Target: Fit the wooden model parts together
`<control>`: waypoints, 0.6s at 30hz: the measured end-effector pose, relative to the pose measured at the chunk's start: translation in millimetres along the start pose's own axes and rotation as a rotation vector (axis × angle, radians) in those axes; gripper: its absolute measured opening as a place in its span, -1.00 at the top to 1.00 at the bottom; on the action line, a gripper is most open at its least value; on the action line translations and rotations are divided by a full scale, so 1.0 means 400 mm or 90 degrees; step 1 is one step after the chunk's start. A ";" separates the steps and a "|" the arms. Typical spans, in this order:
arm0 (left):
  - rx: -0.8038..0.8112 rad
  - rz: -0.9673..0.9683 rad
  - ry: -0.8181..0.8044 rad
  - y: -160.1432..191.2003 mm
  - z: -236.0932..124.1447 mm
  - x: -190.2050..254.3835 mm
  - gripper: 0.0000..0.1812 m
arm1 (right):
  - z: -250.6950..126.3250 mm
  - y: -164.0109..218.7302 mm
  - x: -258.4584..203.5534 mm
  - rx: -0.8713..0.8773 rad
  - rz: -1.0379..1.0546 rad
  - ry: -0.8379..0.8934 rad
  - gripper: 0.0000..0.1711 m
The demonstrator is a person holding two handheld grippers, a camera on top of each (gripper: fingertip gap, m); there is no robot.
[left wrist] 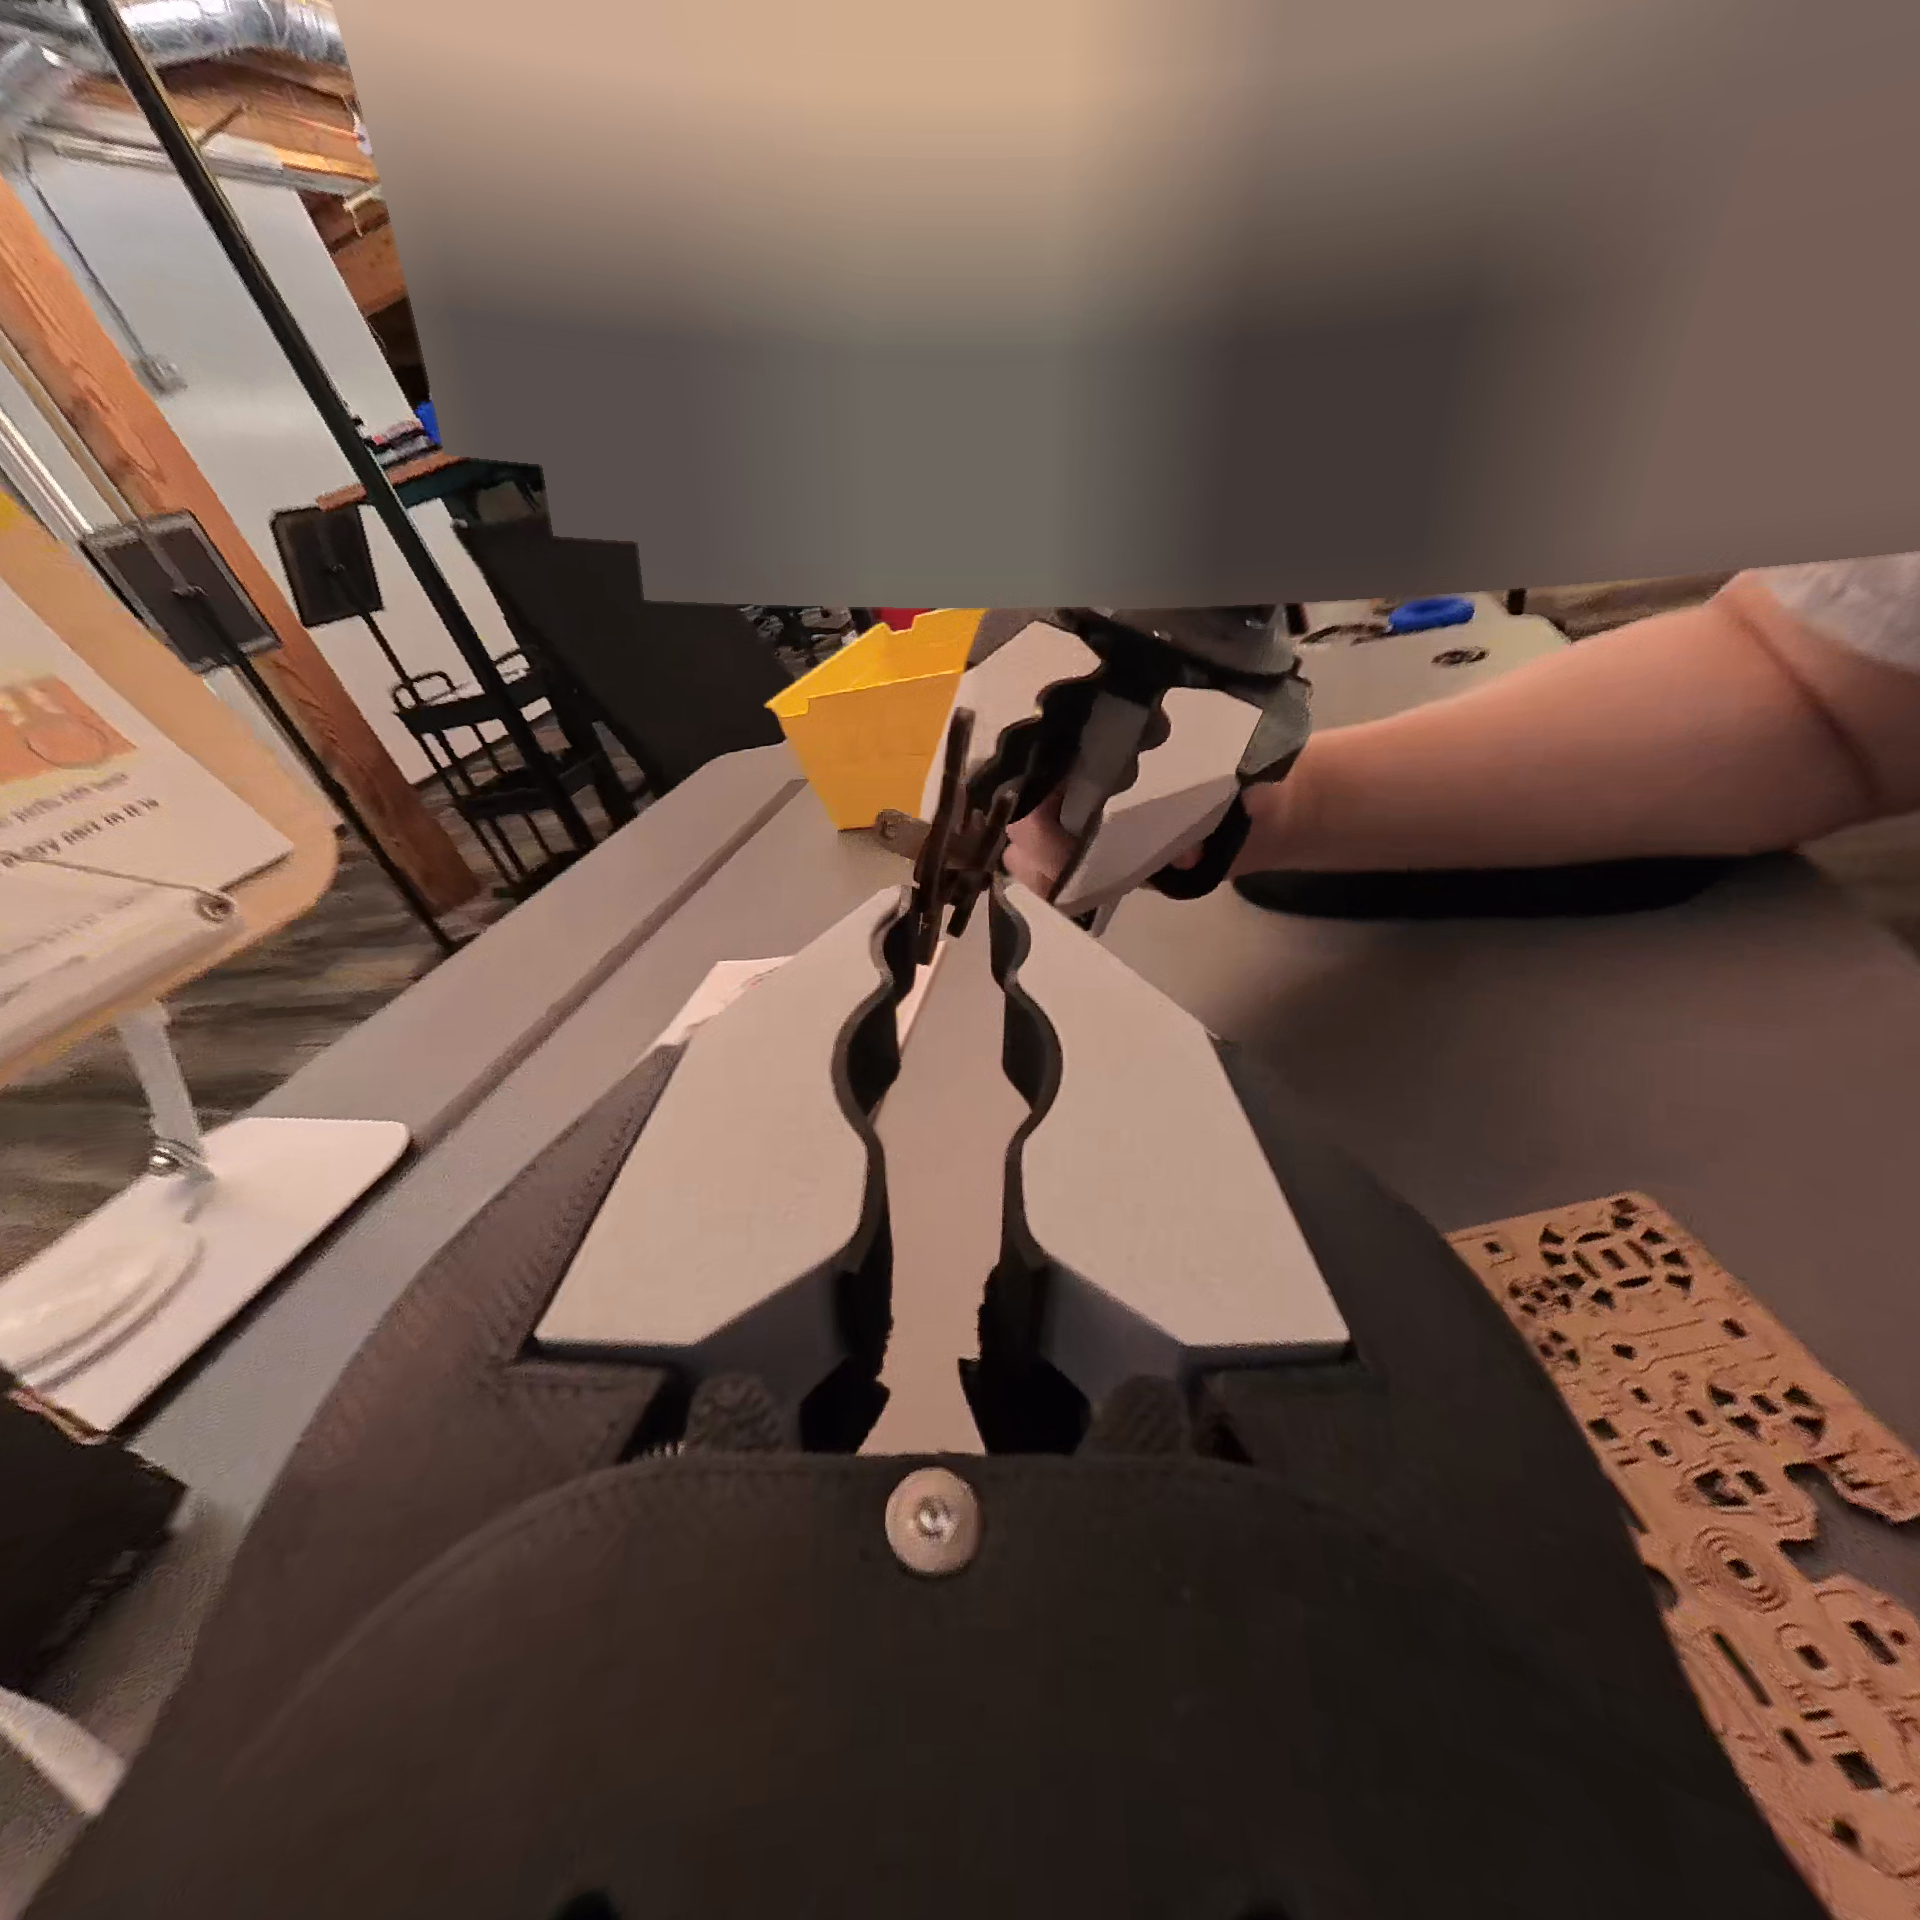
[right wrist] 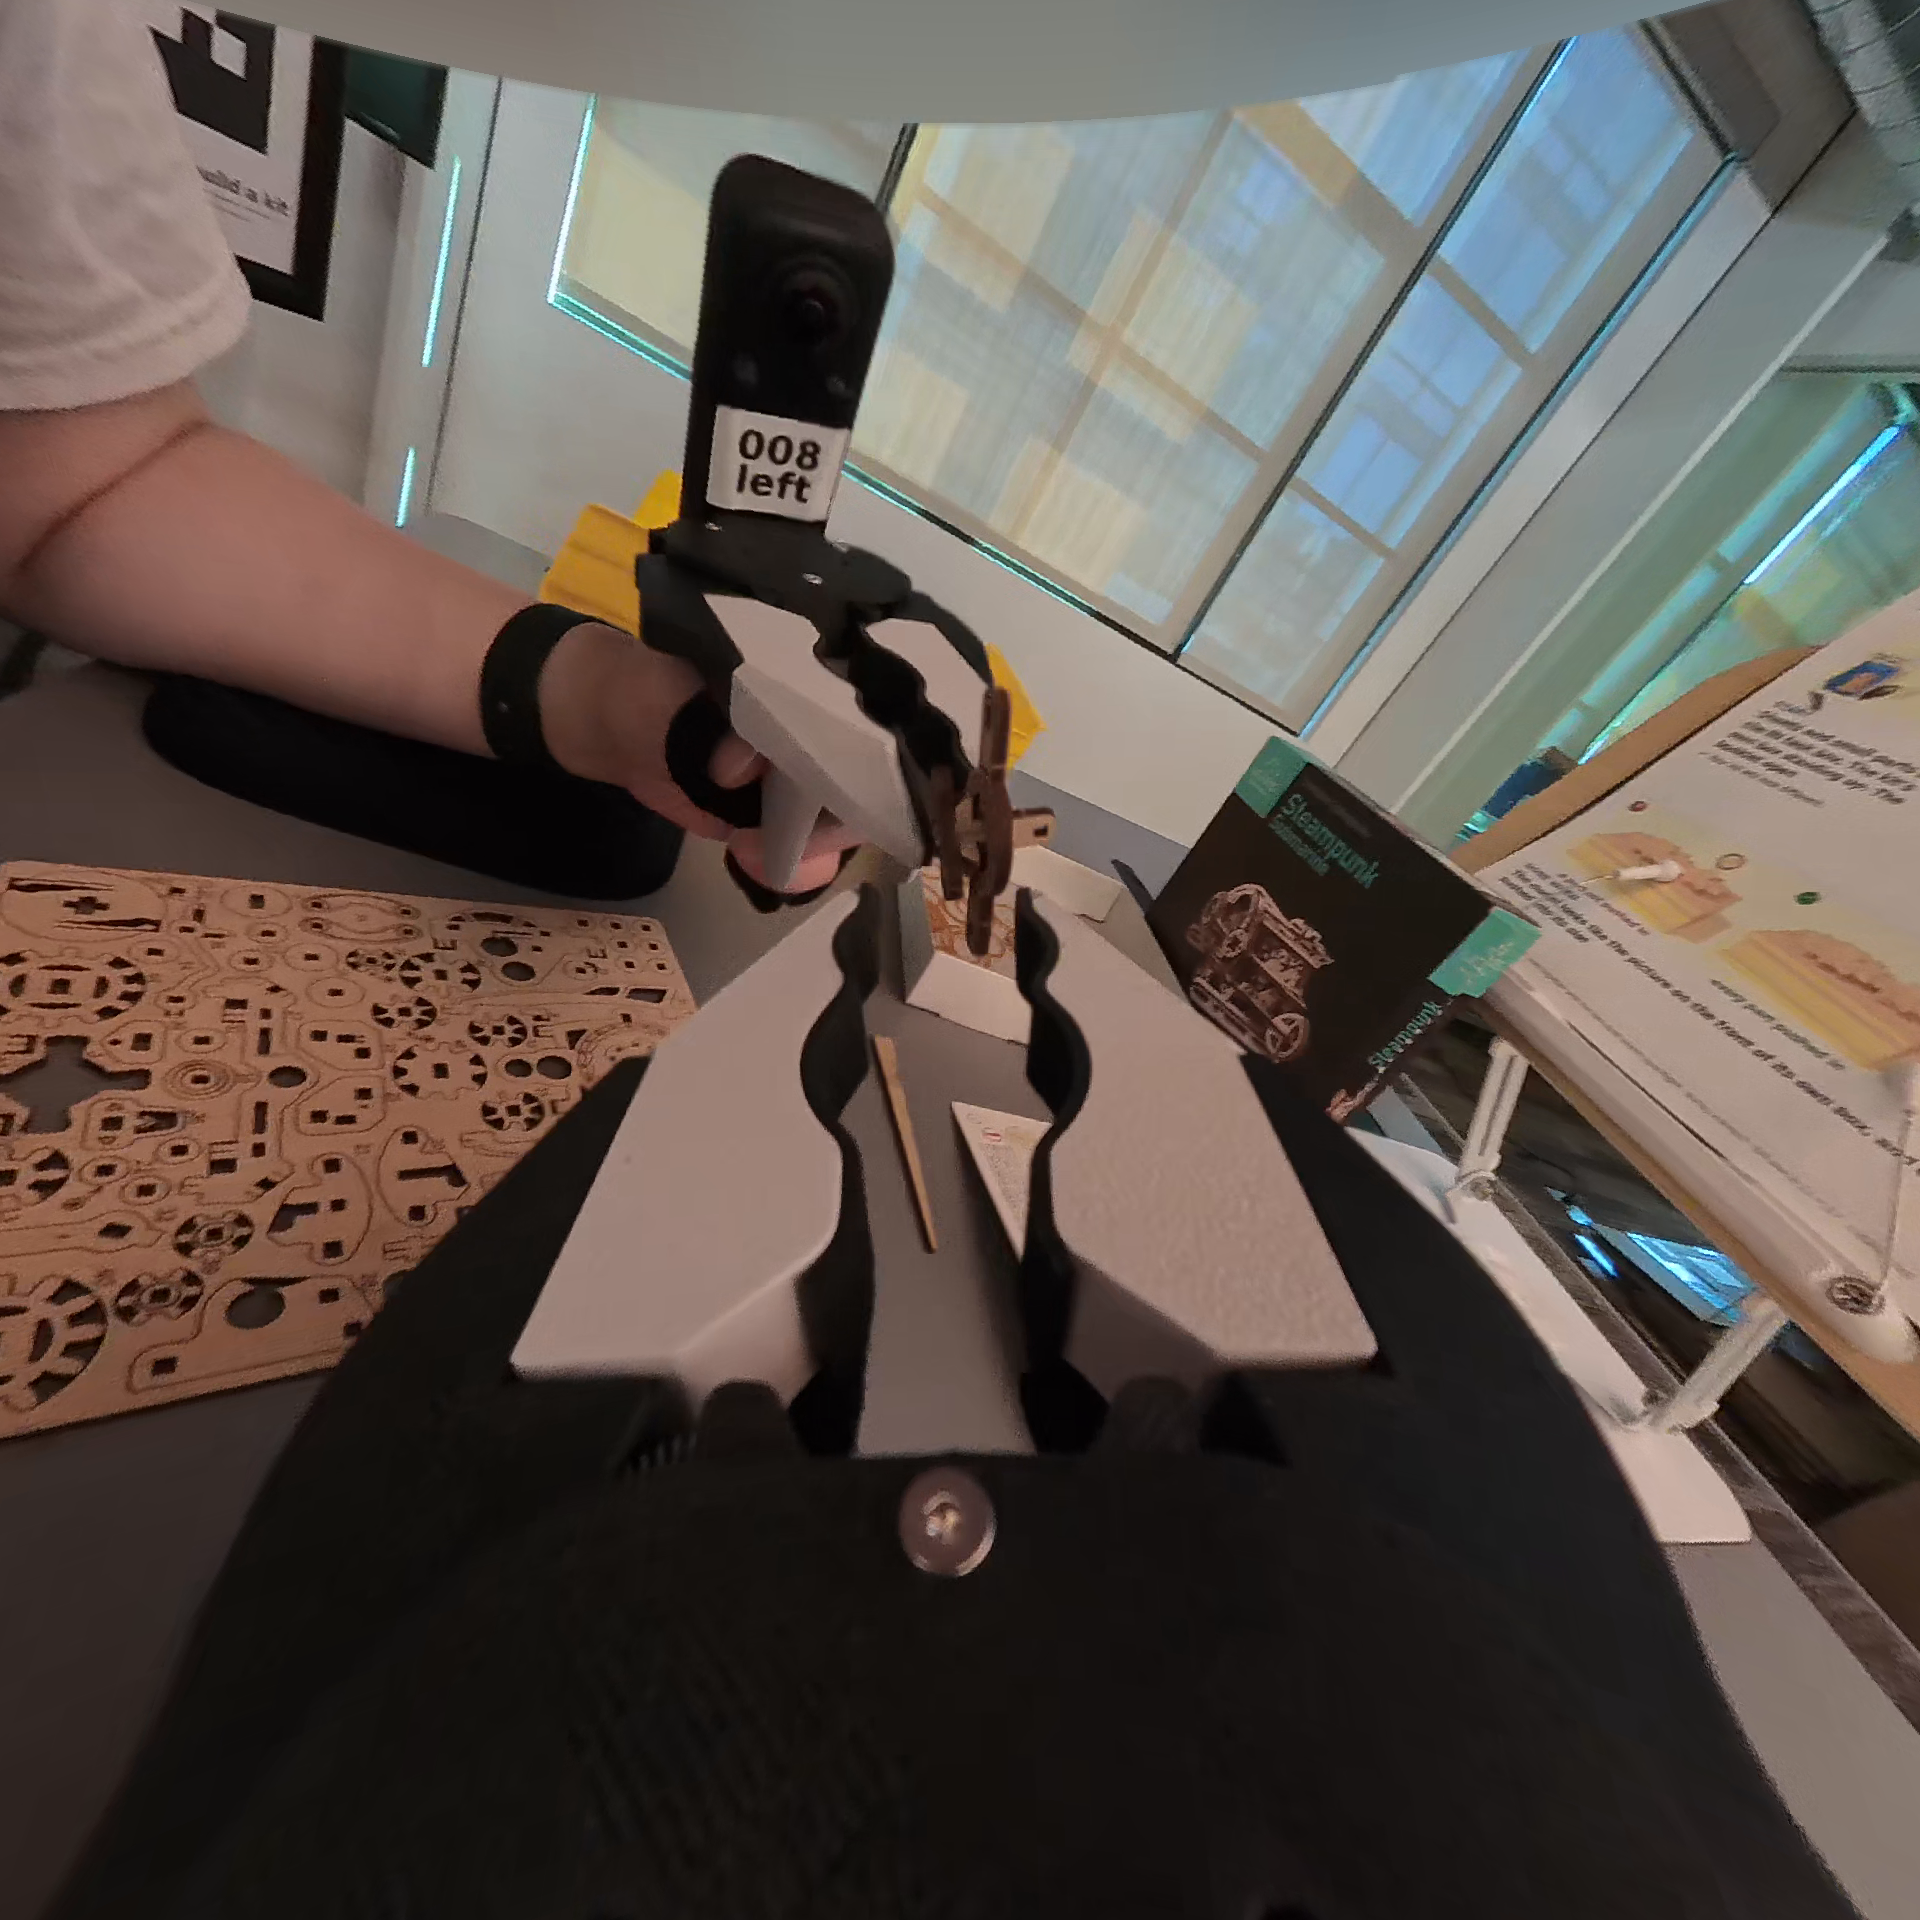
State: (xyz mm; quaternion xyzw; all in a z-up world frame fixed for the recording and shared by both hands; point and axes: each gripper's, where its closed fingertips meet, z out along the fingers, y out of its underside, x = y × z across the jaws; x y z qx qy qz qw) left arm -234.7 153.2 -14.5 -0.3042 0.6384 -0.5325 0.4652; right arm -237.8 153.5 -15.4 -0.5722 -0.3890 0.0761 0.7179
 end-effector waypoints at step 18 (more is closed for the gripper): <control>-0.017 -0.012 -0.007 0.019 0.005 -0.009 0.83 | 0.004 -0.004 0.013 0.003 0.040 0.028 0.89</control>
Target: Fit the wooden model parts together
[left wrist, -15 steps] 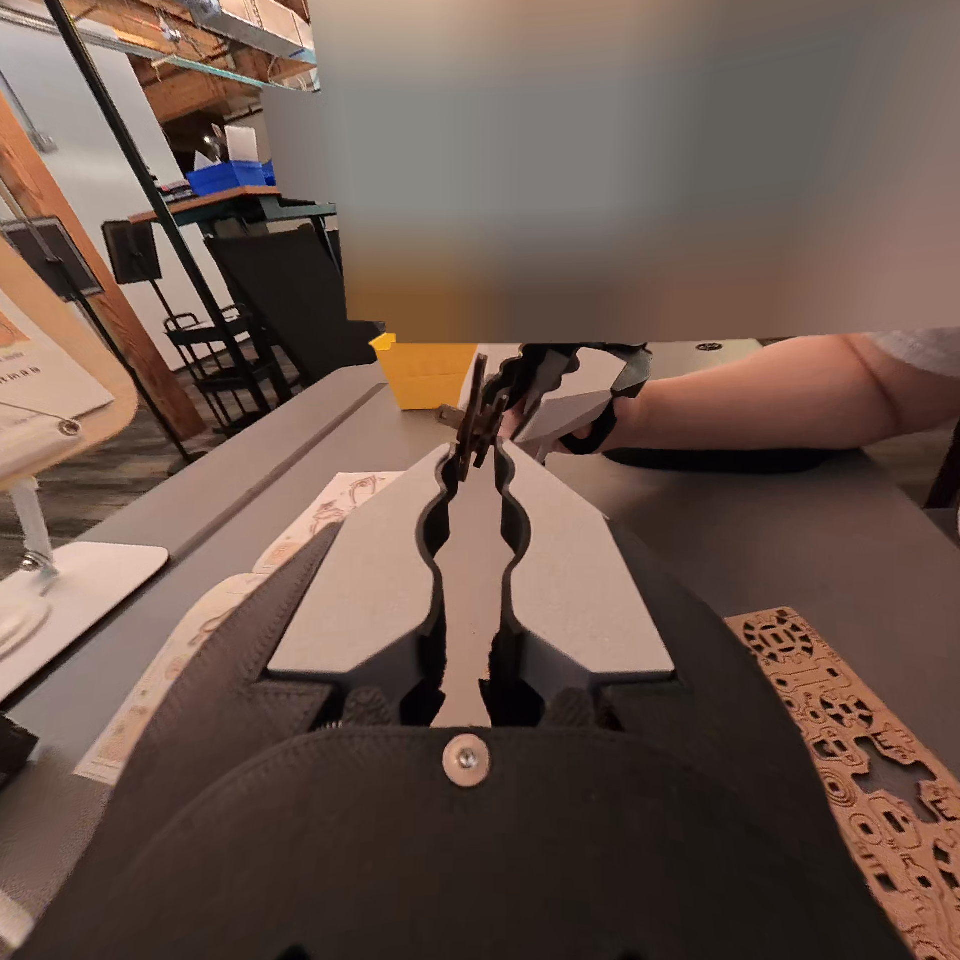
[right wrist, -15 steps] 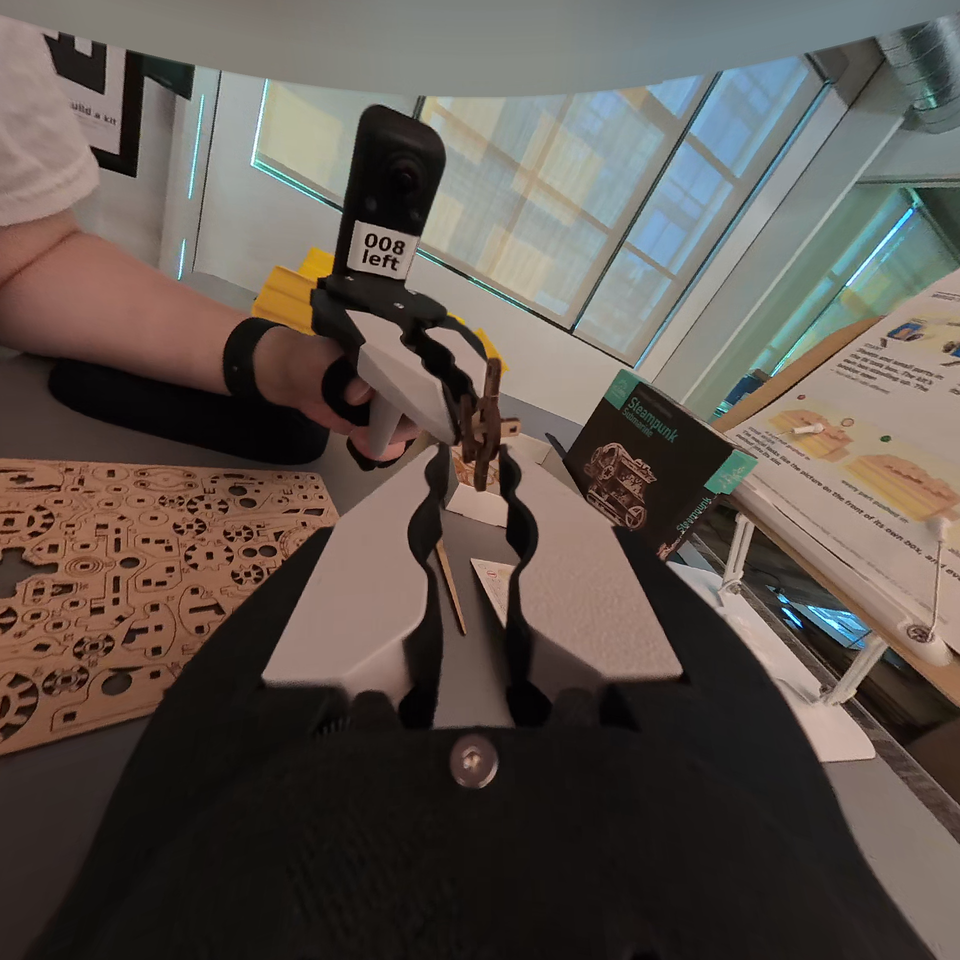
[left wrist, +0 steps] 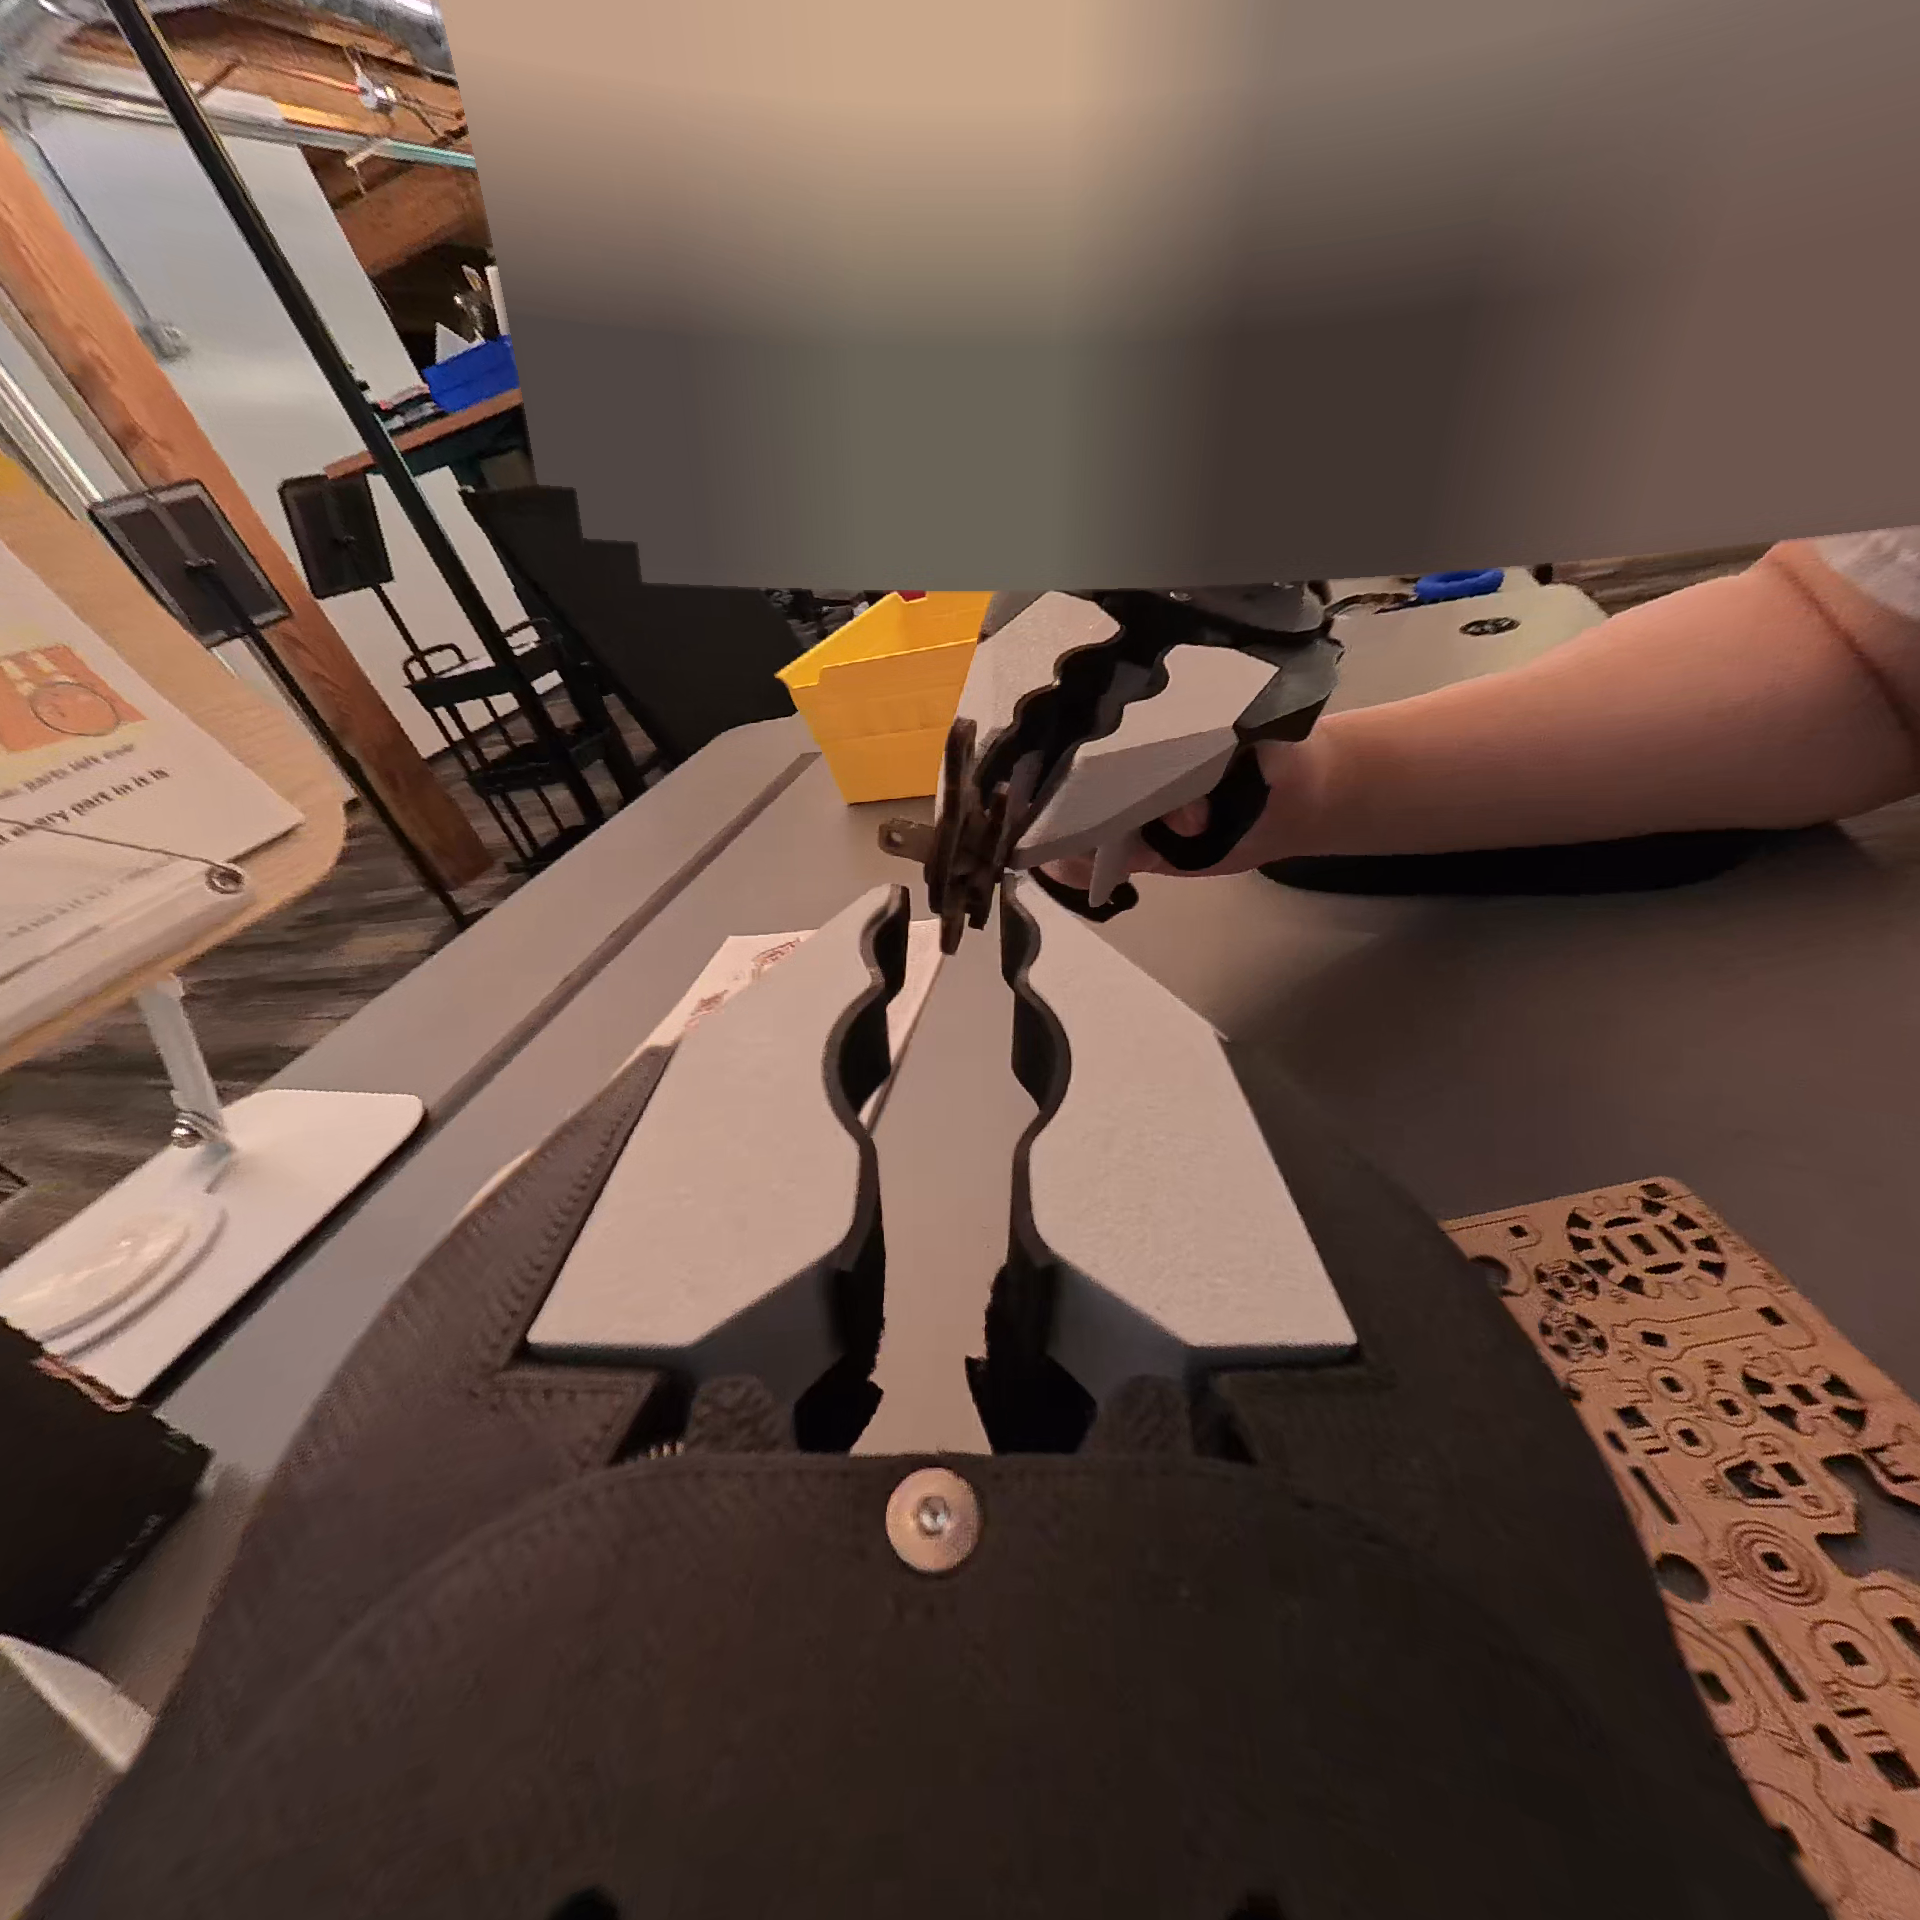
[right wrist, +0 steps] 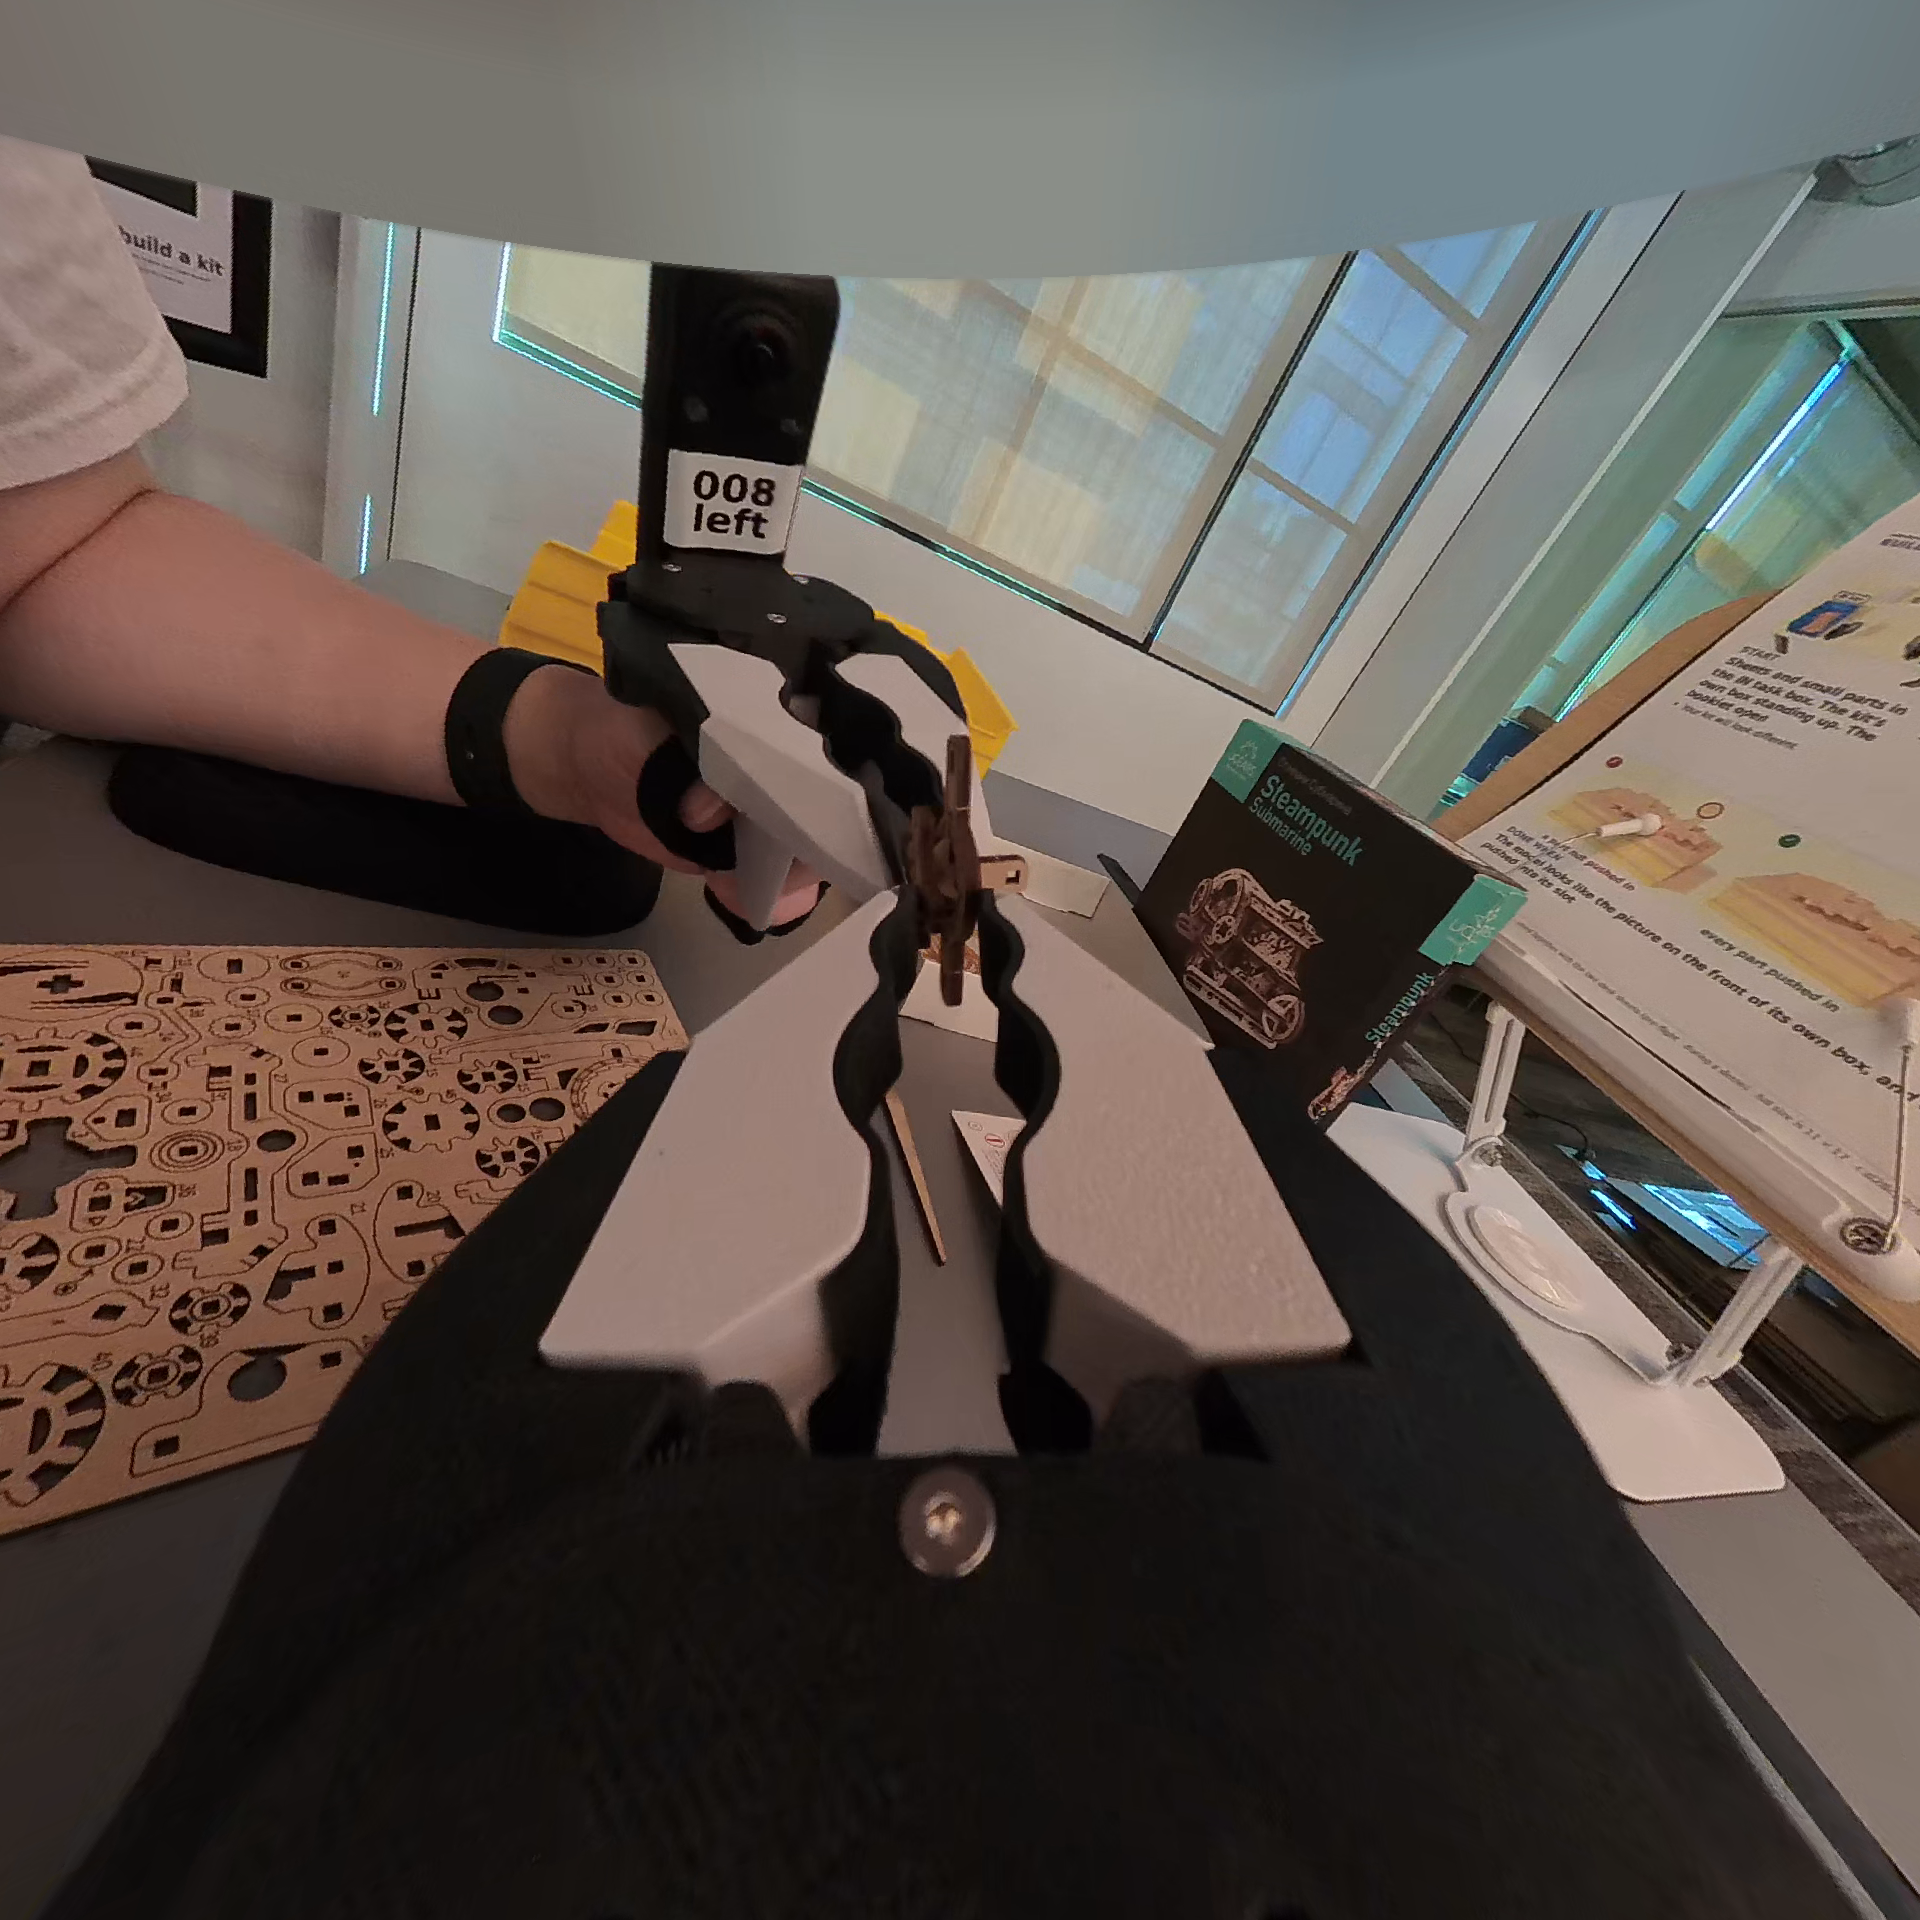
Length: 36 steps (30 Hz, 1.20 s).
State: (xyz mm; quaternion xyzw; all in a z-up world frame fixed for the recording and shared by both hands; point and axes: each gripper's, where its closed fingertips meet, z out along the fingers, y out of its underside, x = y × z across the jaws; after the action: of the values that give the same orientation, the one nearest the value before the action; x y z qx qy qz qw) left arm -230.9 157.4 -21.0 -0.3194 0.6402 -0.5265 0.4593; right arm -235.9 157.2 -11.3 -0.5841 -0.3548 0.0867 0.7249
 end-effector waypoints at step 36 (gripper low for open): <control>-0.063 0.287 -0.067 0.018 -0.003 0.012 0.82 | 0.005 0.045 -0.007 -0.105 -0.191 0.036 0.89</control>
State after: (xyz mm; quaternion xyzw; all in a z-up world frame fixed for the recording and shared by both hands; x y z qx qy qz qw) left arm -233.2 155.2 -29.1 -0.2178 0.6952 -0.3614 0.5819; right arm -234.0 162.8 -28.8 -0.5840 -0.4237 -0.0683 0.6890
